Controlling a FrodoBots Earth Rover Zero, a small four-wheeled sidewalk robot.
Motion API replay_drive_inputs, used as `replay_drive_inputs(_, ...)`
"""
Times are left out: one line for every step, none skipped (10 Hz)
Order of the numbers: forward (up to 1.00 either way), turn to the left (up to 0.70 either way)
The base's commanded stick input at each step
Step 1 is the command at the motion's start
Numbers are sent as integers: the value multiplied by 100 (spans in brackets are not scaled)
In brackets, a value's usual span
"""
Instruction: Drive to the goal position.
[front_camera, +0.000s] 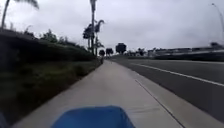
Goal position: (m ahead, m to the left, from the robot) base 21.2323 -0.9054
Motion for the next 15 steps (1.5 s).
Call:
replay_drive_inputs(100,0)
replay_drive_inputs(100,0)
replay_drive_inputs(100,0)
replay_drive_inputs(100,9)
replay_drive_inputs(100,26)
replay_drive_inputs(100,27)
replay_drive_inputs(100,27)
replay_drive_inputs(100,27)
replay_drive_inputs(100,27)
replay_drive_inputs(100,0)
replay_drive_inputs(100,0)
replay_drive_inputs(100,0)
replay_drive_inputs(100,0)
replay_drive_inputs(100,0)
replay_drive_inputs(100,0)
